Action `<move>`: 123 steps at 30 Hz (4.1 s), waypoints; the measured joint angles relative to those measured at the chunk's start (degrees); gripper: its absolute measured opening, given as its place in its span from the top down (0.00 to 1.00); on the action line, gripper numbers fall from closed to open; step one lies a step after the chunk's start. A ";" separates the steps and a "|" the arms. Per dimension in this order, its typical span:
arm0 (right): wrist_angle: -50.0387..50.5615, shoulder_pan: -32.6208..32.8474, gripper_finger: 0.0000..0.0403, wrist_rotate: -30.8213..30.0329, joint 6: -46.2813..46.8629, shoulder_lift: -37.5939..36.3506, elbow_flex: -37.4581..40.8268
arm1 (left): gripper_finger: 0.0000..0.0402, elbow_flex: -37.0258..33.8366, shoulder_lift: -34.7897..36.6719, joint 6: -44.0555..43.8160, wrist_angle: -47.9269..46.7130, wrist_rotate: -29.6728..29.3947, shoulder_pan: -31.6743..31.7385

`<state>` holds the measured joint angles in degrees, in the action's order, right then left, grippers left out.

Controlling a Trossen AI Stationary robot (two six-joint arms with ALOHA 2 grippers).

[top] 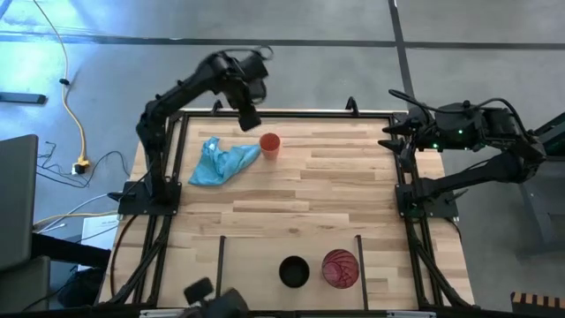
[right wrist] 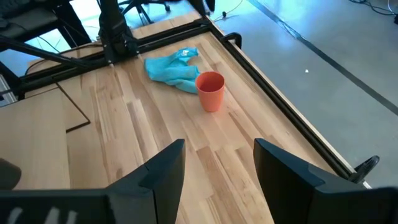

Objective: Stack small to large cups/mugs on shelf
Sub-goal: Put the orange cup on the shelf

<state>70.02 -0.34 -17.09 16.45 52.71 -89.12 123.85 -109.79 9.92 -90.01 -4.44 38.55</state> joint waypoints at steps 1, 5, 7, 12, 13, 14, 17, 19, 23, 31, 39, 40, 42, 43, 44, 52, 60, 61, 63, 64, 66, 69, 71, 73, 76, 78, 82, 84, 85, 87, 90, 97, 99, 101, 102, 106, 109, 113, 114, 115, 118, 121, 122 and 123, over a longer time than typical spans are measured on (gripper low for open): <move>0.02 0.00 0.54 0.00 0.18 0.20 0.01 | 0.71 0.00 0.49 0.19 0.00 0.71 1.09; -0.32 0.00 0.54 -0.01 0.23 1.08 0.00 | 0.71 -0.97 1.04 0.21 0.02 2.78 4.45; -0.72 0.00 0.54 -0.01 0.22 1.79 0.02 | 0.71 -2.37 1.04 0.14 0.04 5.05 6.01; -1.09 0.00 0.54 -0.03 0.08 3.50 0.02 | 0.71 -7.84 0.67 -0.20 -0.01 7.87 8.60; -1.10 0.00 0.54 -0.03 0.03 3.86 0.02 | 0.71 -8.96 0.33 -0.40 0.00 8.46 8.88; -1.20 0.00 0.54 -0.06 -0.20 4.26 0.02 | 0.71 -10.01 0.01 -1.04 0.00 9.62 9.31; -2.34 0.00 0.54 -0.50 -1.53 5.37 0.02 | 0.71 -11.77 -0.70 -1.62 -0.07 14.72 10.38; -3.74 0.00 0.54 -0.67 -2.45 6.18 0.02 | 0.71 -11.80 -1.73 -2.71 -0.05 15.41 10.78; -5.86 0.00 0.54 -0.67 -4.25 7.70 0.02 | 0.71 -10.79 -3.33 -5.42 0.00 17.88 10.43; -5.96 0.00 0.54 -0.26 -5.14 9.74 0.02 | 0.71 -7.83 -7.23 -15.87 0.02 22.83 9.11; -5.84 0.01 0.54 1.25 -4.97 9.92 0.02 | 0.71 -7.54 -10.00 -24.31 0.00 27.58 7.06; -5.80 0.00 0.54 1.37 -4.97 9.92 0.02 | 0.71 -7.52 -10.17 -25.49 0.01 27.79 6.82; -5.64 0.00 0.54 1.71 -5.18 9.92 0.02 | 0.71 -7.26 -10.28 -27.36 0.03 28.53 6.68; -5.57 0.00 0.54 1.98 -5.48 9.92 0.02 | 0.71 -7.20 -10.20 -28.33 0.01 29.64 6.70; -5.55 0.00 0.54 2.29 -5.89 9.92 0.02 | 0.71 -7.17 -10.13 -29.50 0.00 30.63 6.70; -5.56 0.01 0.54 3.13 -7.72 9.92 0.02 | 0.71 -7.19 -10.12 -33.39 0.00 34.92 5.88; -3.13 0.01 0.54 4.07 -7.69 9.92 0.02 | 0.71 -2.34 -9.67 -28.38 -0.04 34.23 6.07; -2.85 0.02 0.54 4.07 -7.68 9.92 0.02 | 0.71 -0.66 -9.67 -28.23 0.02 34.24 6.06; -2.81 0.02 0.54 4.13 -7.64 9.92 0.02 | 0.71 2.99 -9.65 -28.11 0.00 34.68 6.03; -2.78 0.02 0.54 4.26 -7.53 9.92 0.02 | 0.71 4.93 -9.63 -28.16 0.00 35.05 6.00; -2.78 0.00 0.54 4.73 -7.53 9.92 0.02 | 0.71 8.95 -9.58 -28.66 0.07 36.11 5.42; -2.78 0.02 0.54 4.73 -7.77 9.92 0.02 | 0.71 10.49 -7.97 -29.51 1.01 38.81 3.08; -2.78 0.02 0.54 4.74 -8.31 9.92 0.02 | 0.71 9.97 -7.11 -28.06 -0.26 39.15 0.85; -2.78 0.02 0.54 4.73 -9.12 9.92 0.02 | 0.71 9.97 -7.03 -27.13 0.02 36.76 -1.55; -2.75 0.02 0.54 4.75 -9.65 9.90 0.02 | 0.71 10.27 -6.23 -25.99 0.07 34.99 -5.19; -2.73 0.02 0.54 5.13 -10.14 9.90 0.02 | 0.71 10.47 -5.70 -24.43 0.04 33.92 -8.14; -2.73 0.02 0.54 5.45 -10.50 9.90 0.02 | 0.71 10.23 -6.51 -21.94 -0.02 31.00 -13.84; -2.73 0.02 0.54 5.72 -10.49 9.88 0.02 | 0.71 10.34 -6.66 -20.37 0.01 27.26 -15.99; -2.73 0.02 0.54 5.99 -10.43 9.88 0.02 | 0.71 10.34 -6.89 -19.47 0.00 25.34 -16.94; -2.73 0.00 0.54 6.55 -10.34 9.88 0.02 | 0.71 9.28 -7.15 -17.58 0.07 21.97 -18.91; -2.67 0.02 0.54 6.72 -10.00 9.88 0.02 | 0.71 5.97 -7.18 -14.67 0.02 18.20 -21.90; -1.64 0.02 0.54 7.13 -9.36 9.88 0.02 | 0.71 -4.51 -7.19 -8.10 0.03 13.78 -26.95; -1.64 0.02 0.54 7.18 -9.23 9.88 0.02 | 0.71 -7.65 -7.22 -6.77 0.54 13.20 -27.73; -1.64 0.02 0.54 7.20 -9.23 9.88 0.02 | 0.71 -10.55 -7.22 -6.56 1.42 12.45 -28.25; -1.64 0.02 0.54 7.21 -9.23 9.88 0.02 | 0.71 -11.74 -7.22 -6.50 1.69 12.33 -28.24; -1.64 0.02 0.54 7.26 -8.96 9.88 0.02 | 0.71 -14.69 -7.22 -6.49 1.89 10.11 -28.05; -1.64 0.02 0.54 7.24 -8.79 9.88 0.02 | 0.71 -15.08 -7.22 -5.98 2.91 7.90 -28.01; -1.65 0.02 0.54 7.25 -8.82 9.88 0.02 | 0.71 -15.06 -7.22 -5.00 4.95 5.67 -28.14; -1.65 0.02 0.54 7.25 -8.79 9.88 0.02 | 0.71 -15.06 -7.22 -4.54 5.09 5.32 -28.14; -1.66 0.02 0.54 7.24 -8.79 9.88 0.02 | 0.71 -15.06 -7.22 -4.06 5.08 4.87 -28.11; -1.66 0.02 0.54 7.24 -8.34 9.88 0.02 | 0.71 -15.06 -7.22 -2.88 5.24 3.83 -28.07; -1.66 0.02 0.54 7.24 -7.53 9.88 0.02 | 0.71 -15.06 -7.22 -2.10 6.14 3.71 -28.07; -1.66 0.01 0.54 7.24 -7.46 9.88 0.02 | 0.71 -15.06 -7.22 -1.82 6.25 3.72 -28.07; -1.66 0.01 0.54 7.24 -7.46 9.88 0.02 | 0.71 -15.06 -7.22 -1.46 6.20 3.80 -28.07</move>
<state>68.36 -0.33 -9.85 8.99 62.59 -89.10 108.79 -117.01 8.46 -83.81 -0.65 10.48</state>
